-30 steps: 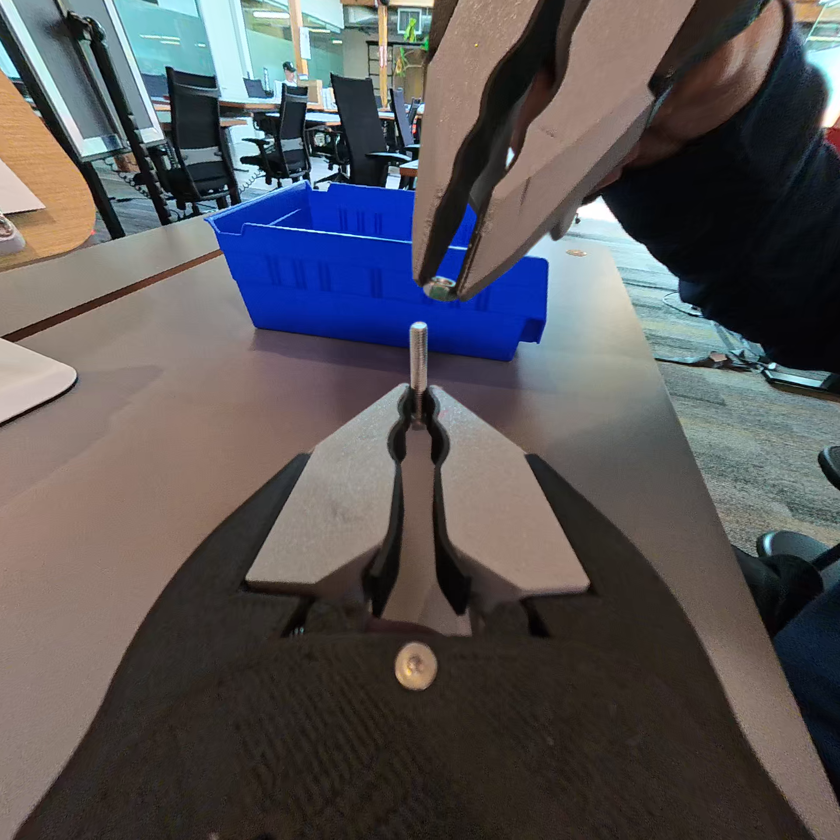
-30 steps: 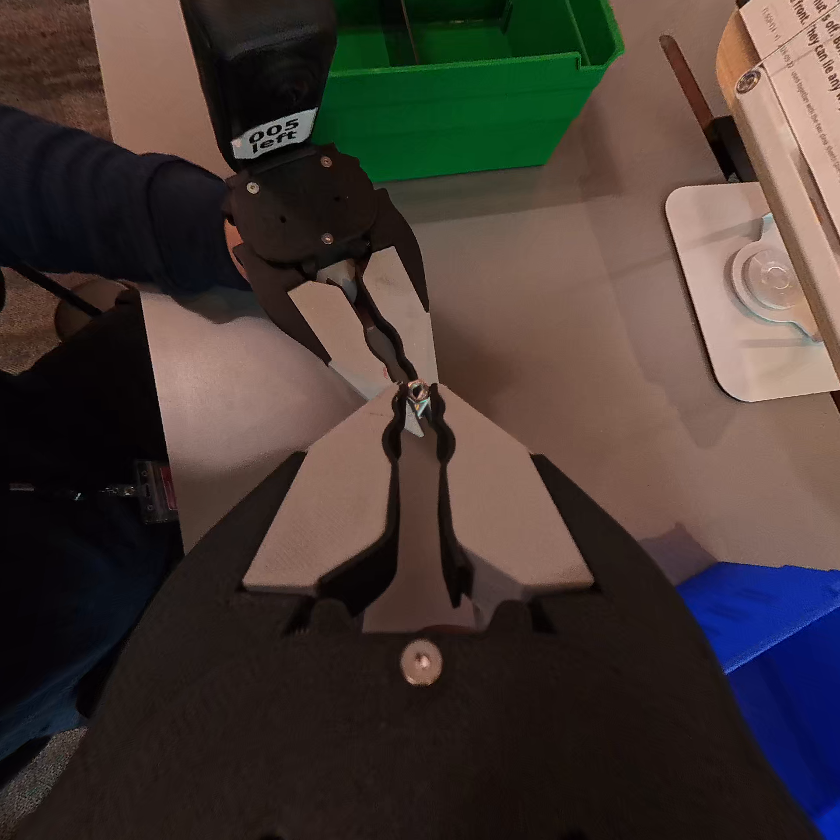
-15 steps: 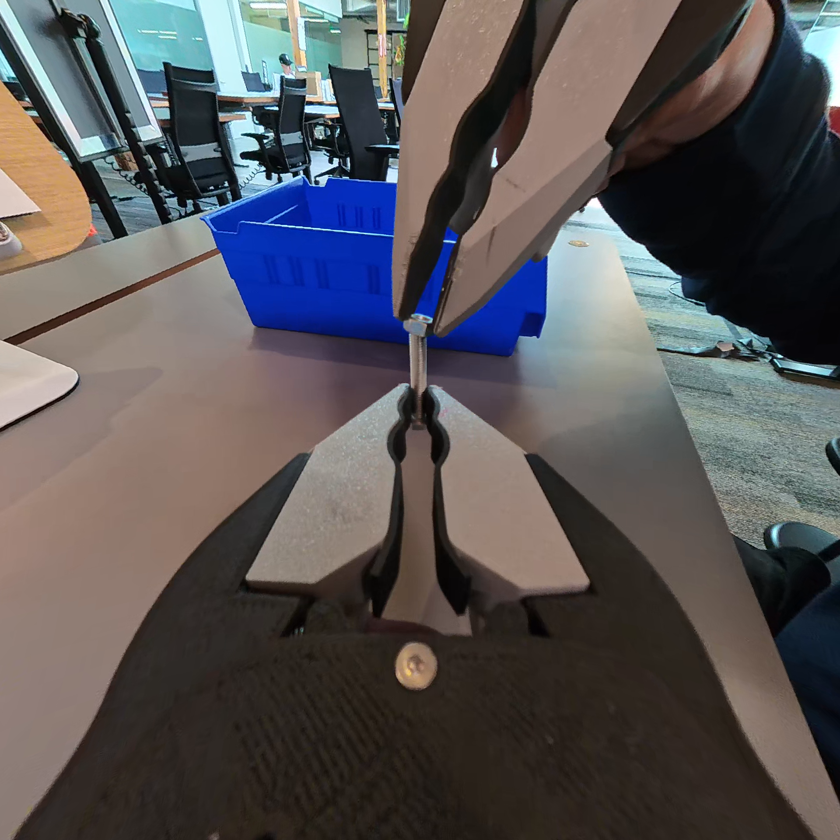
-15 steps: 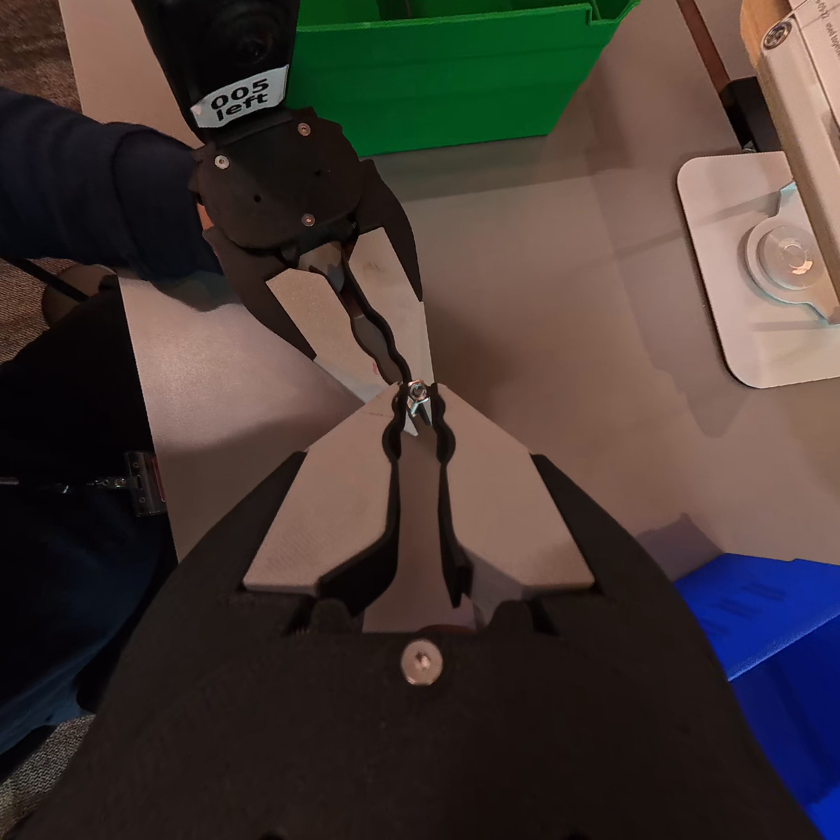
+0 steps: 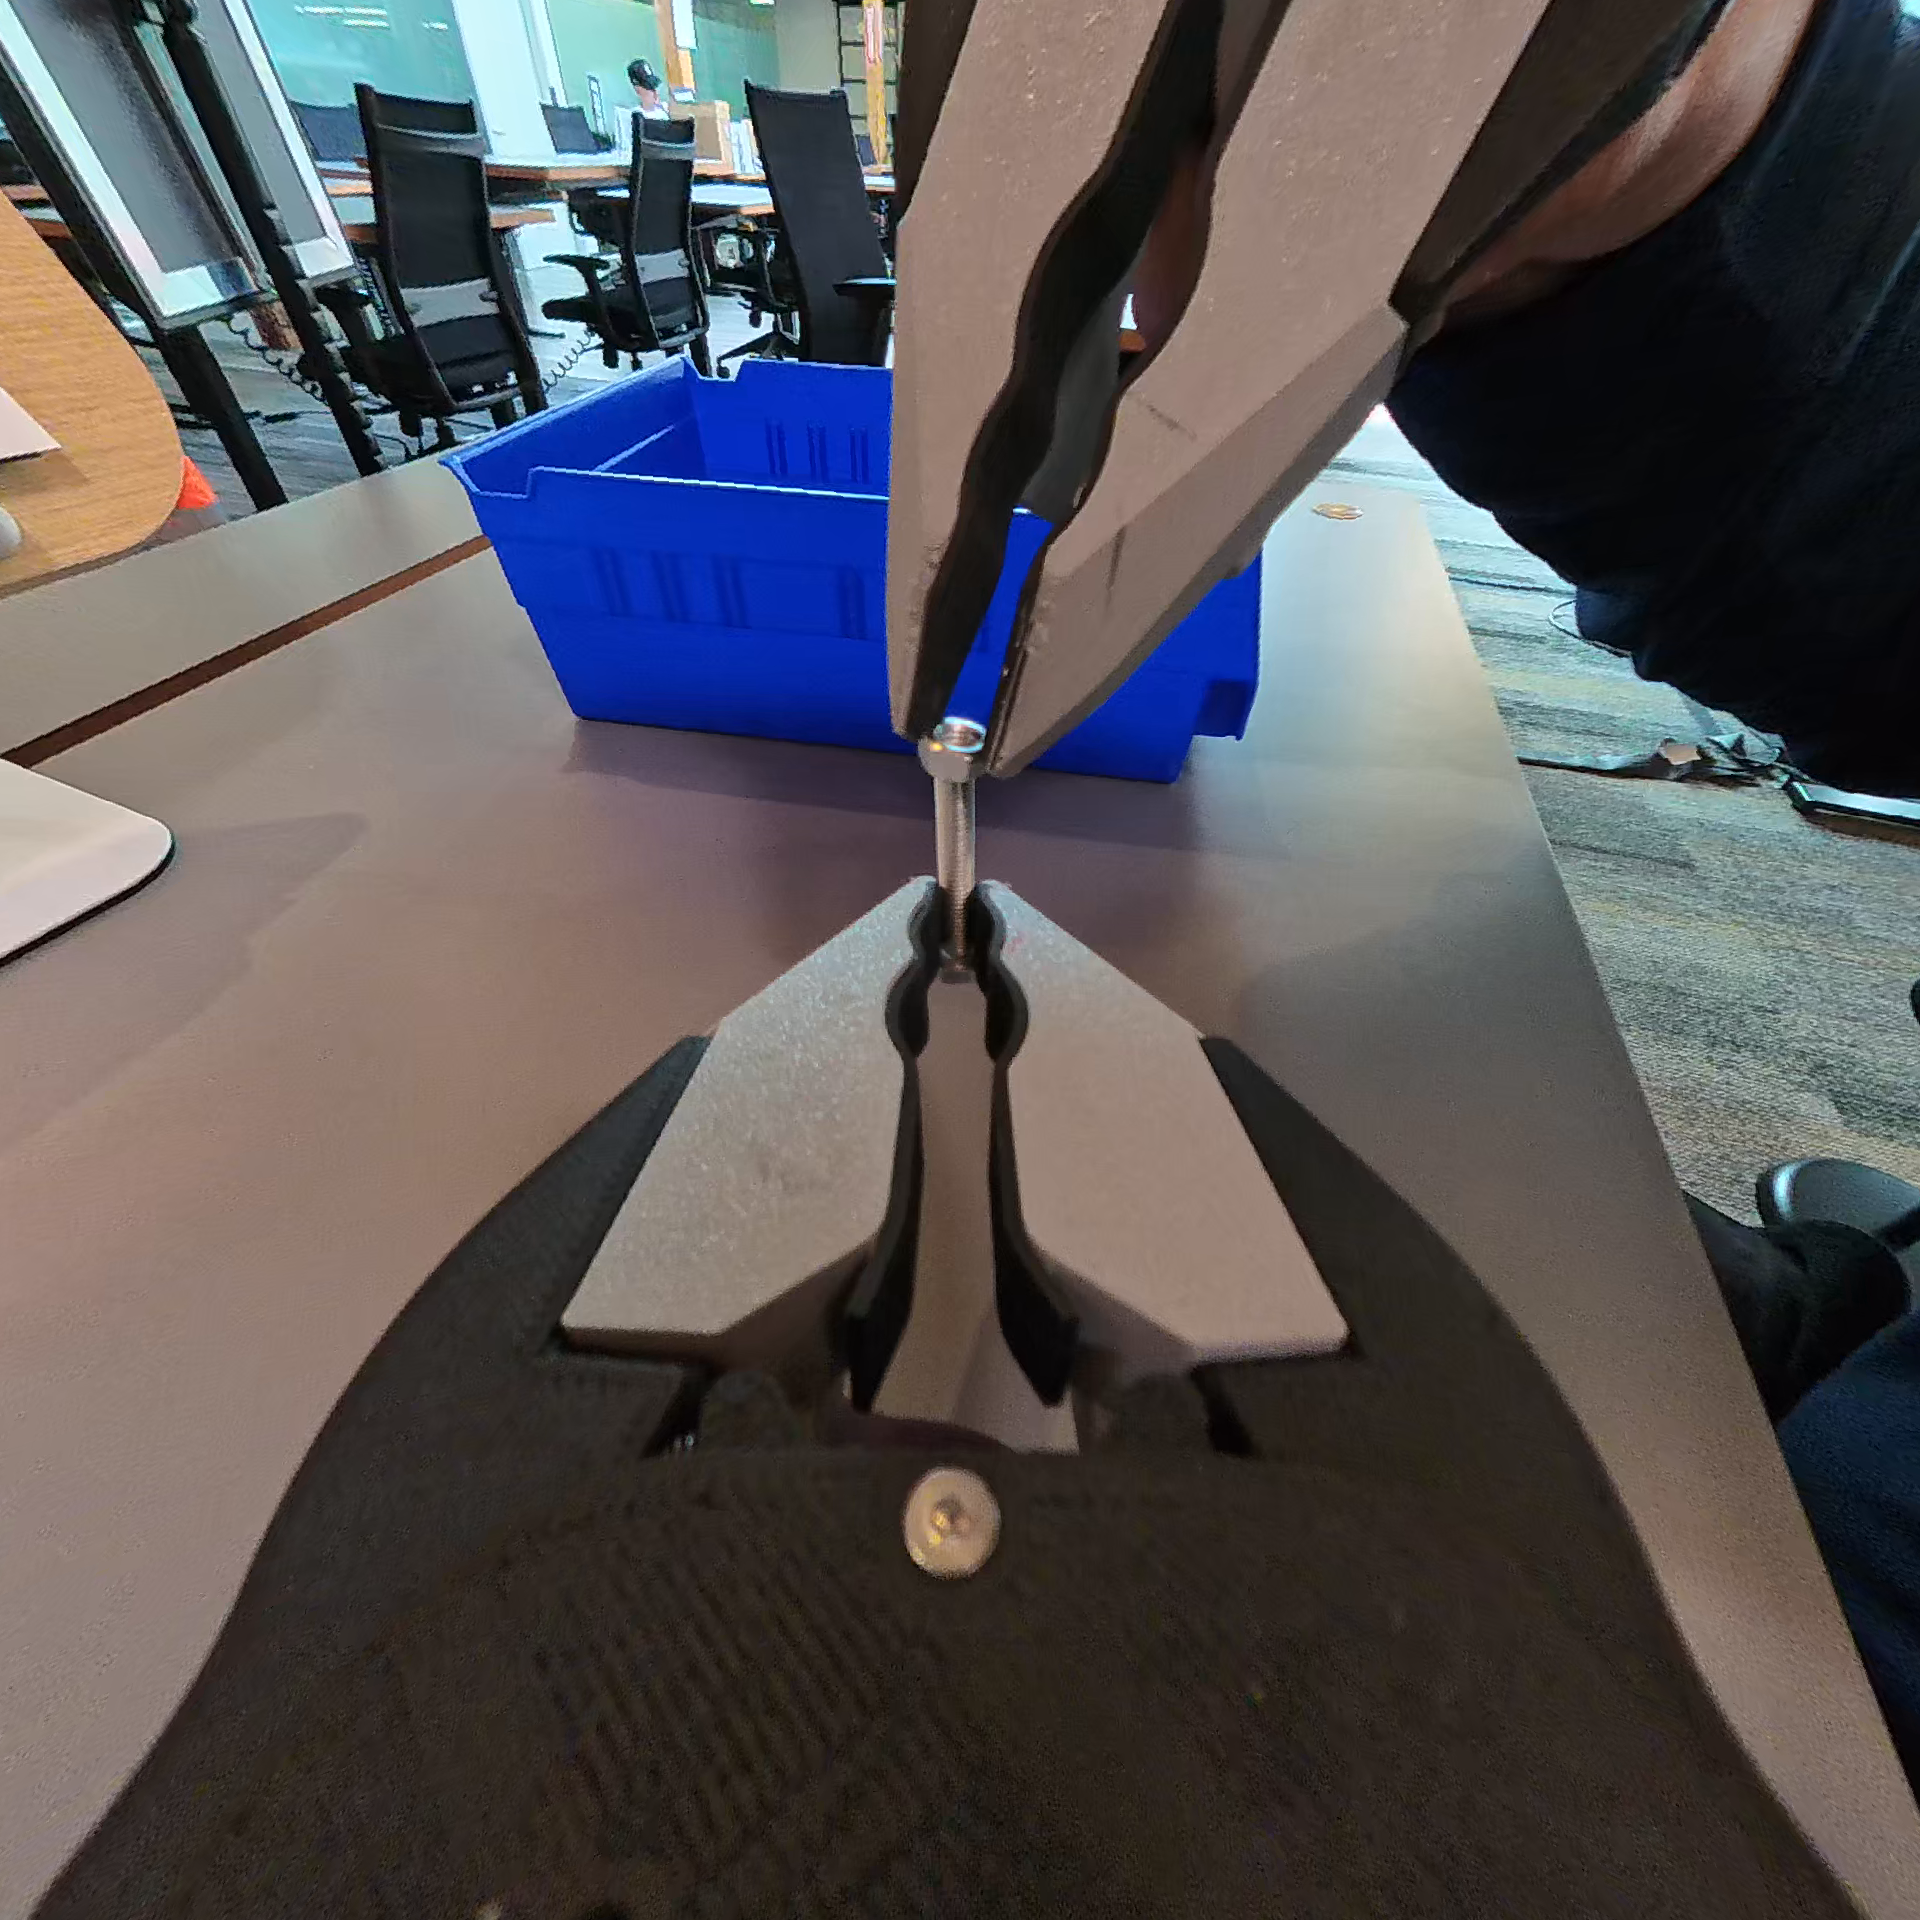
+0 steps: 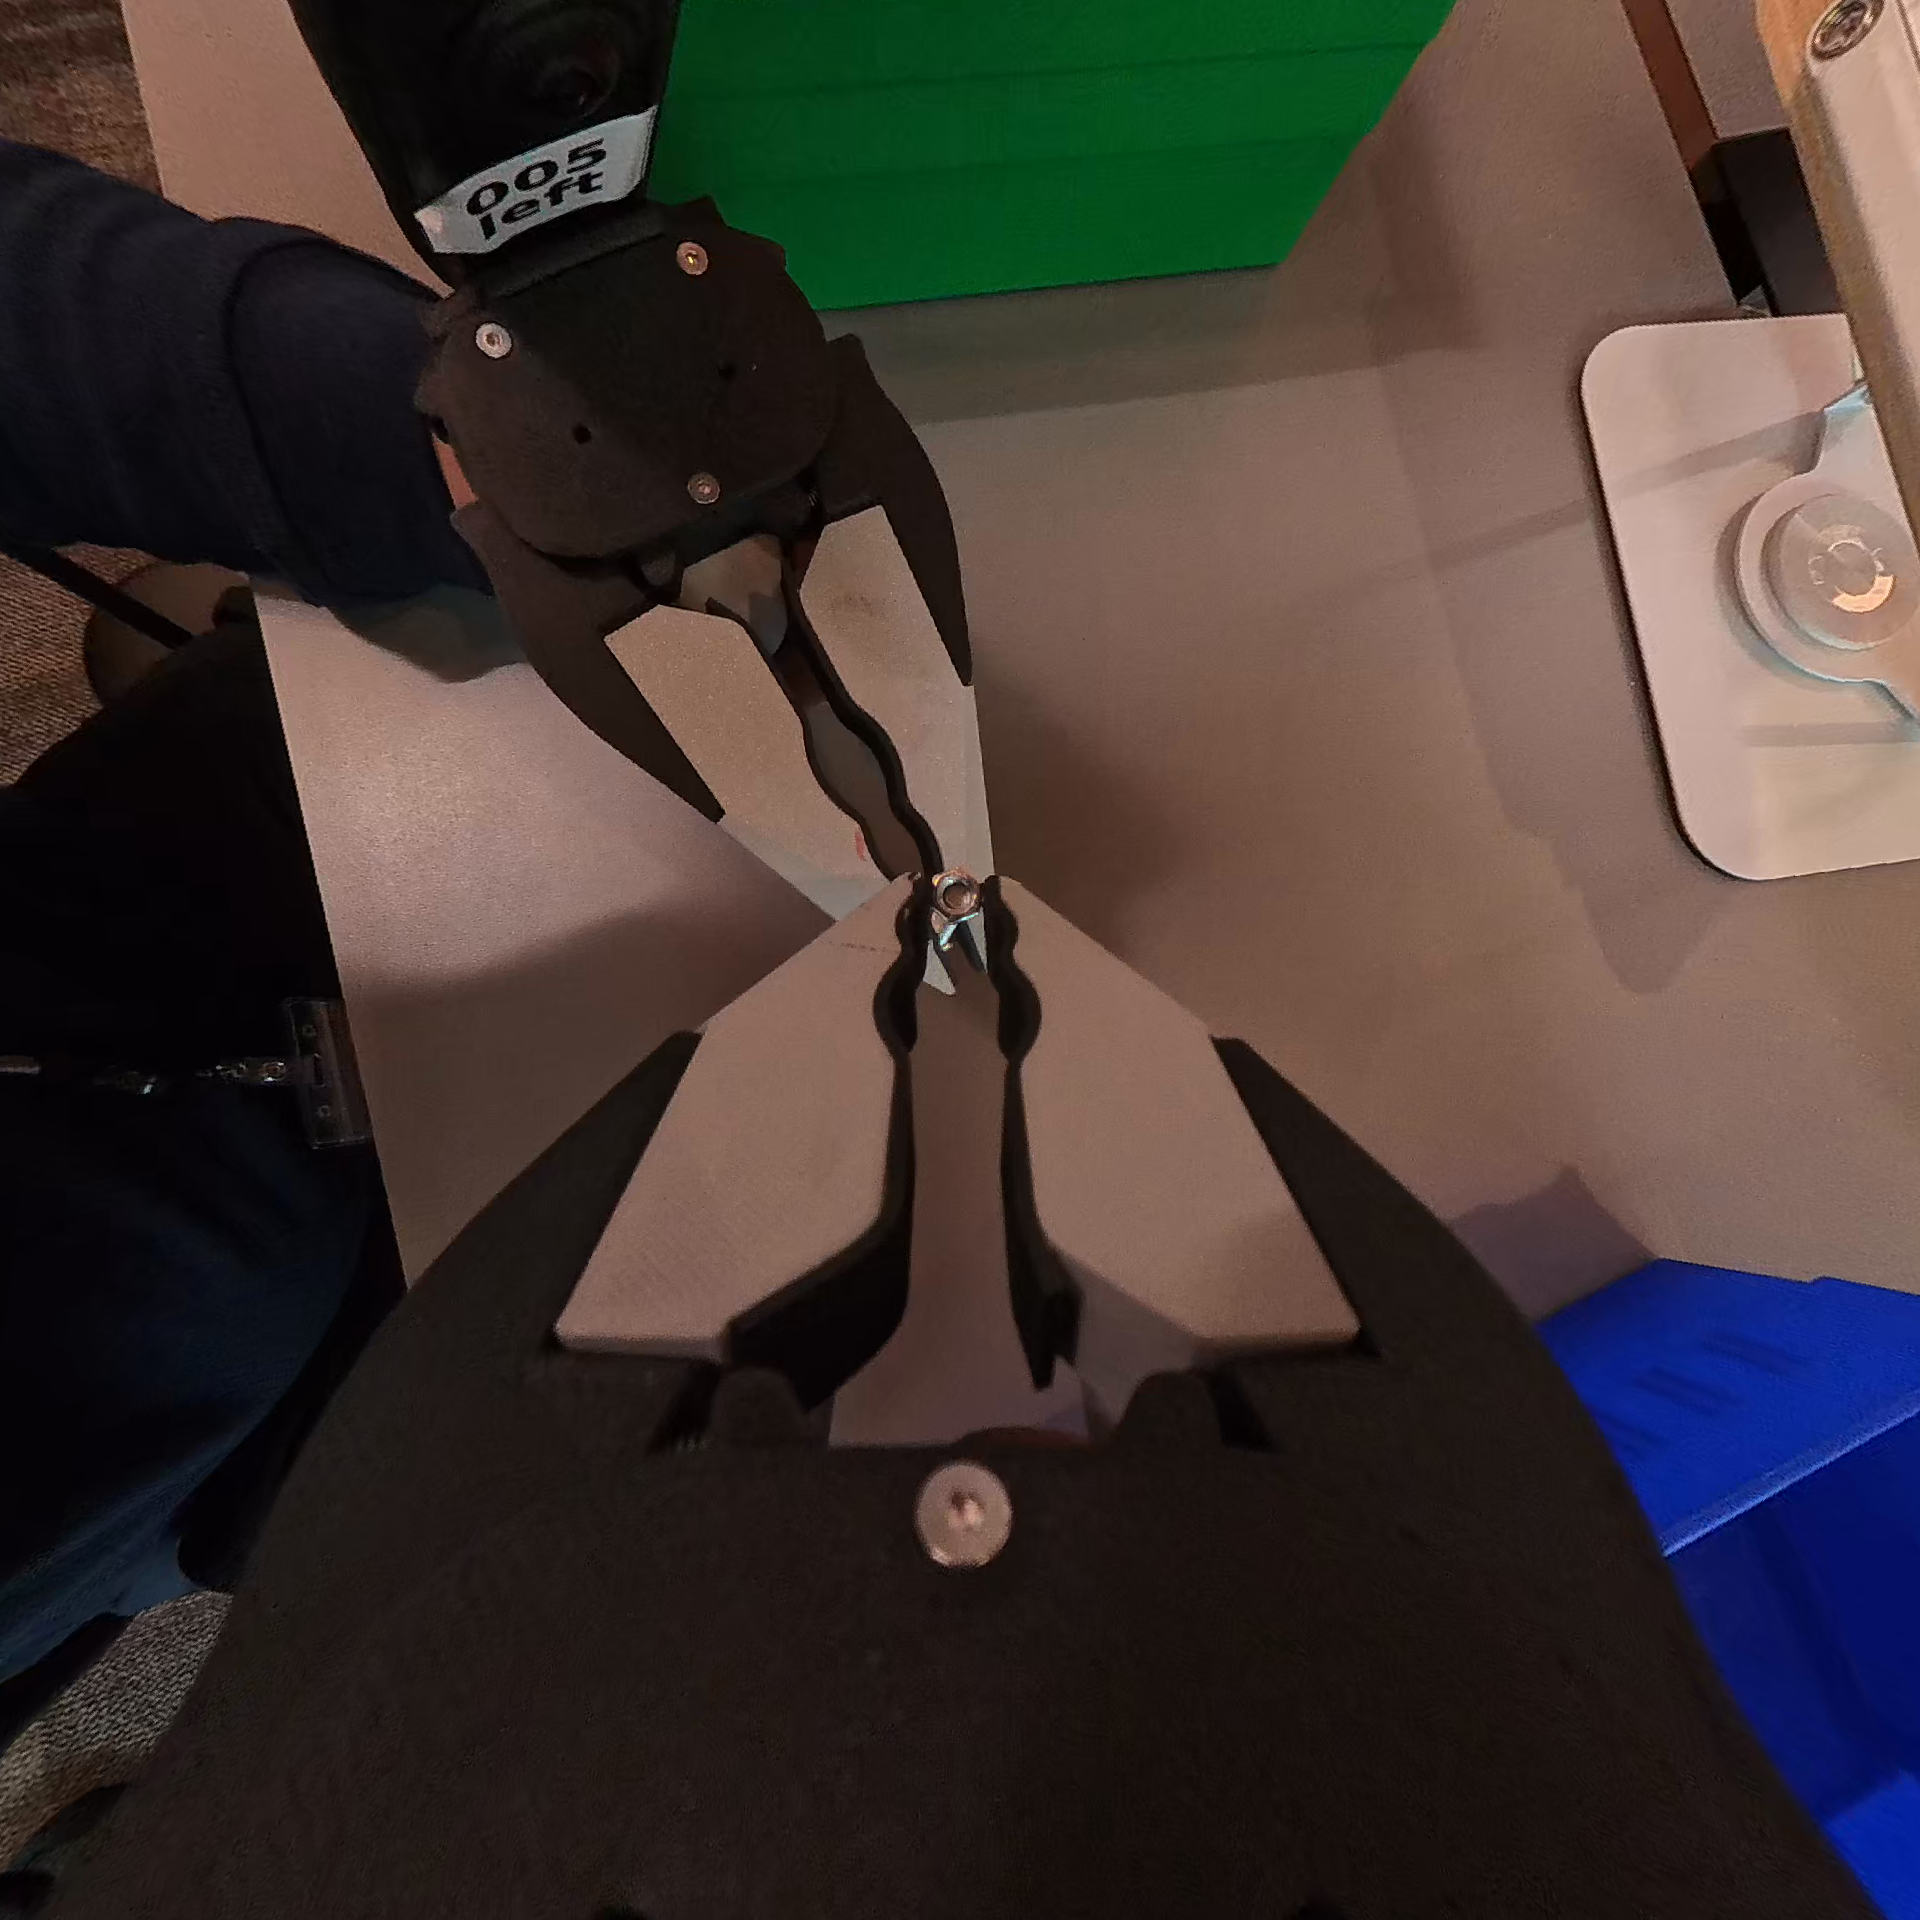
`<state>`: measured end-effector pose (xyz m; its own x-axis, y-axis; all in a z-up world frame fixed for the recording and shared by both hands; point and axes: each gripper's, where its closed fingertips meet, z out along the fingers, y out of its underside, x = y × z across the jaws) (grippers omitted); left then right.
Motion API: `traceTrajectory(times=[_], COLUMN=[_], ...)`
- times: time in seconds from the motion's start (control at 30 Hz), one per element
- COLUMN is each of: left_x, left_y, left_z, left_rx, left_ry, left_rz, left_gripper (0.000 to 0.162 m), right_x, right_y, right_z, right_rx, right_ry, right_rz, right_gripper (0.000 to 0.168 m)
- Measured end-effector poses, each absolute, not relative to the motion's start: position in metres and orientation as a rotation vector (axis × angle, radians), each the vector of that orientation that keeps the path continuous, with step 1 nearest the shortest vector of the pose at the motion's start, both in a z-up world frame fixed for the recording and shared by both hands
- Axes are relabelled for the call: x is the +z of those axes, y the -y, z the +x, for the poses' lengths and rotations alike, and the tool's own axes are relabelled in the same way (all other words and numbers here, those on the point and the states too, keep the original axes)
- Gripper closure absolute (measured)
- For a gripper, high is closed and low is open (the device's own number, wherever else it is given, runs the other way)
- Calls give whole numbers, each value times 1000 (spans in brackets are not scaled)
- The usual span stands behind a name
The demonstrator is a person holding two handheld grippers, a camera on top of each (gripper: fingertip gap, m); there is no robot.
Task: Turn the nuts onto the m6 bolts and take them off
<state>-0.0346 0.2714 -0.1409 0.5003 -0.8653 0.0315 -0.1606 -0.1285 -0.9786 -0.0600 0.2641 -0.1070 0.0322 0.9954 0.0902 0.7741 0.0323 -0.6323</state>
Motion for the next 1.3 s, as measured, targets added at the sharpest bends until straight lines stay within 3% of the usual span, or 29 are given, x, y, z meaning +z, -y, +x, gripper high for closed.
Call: traceTrajectory(times=[1.0,1.3], left_x=[-145,-143], left_y=[-271,-272], left_z=[-34,-35], left_rx=[-763,-767], left_ry=[-916,-905], left_rz=[-1631,-1630], left_gripper=[160,160], right_x=[-111,-109], right_y=[-264,-267], right_z=[-57,-54], right_rx=[598,599], right_ry=[1797,1766], right_rz=[-1838,-1835], right_gripper=[160,147])
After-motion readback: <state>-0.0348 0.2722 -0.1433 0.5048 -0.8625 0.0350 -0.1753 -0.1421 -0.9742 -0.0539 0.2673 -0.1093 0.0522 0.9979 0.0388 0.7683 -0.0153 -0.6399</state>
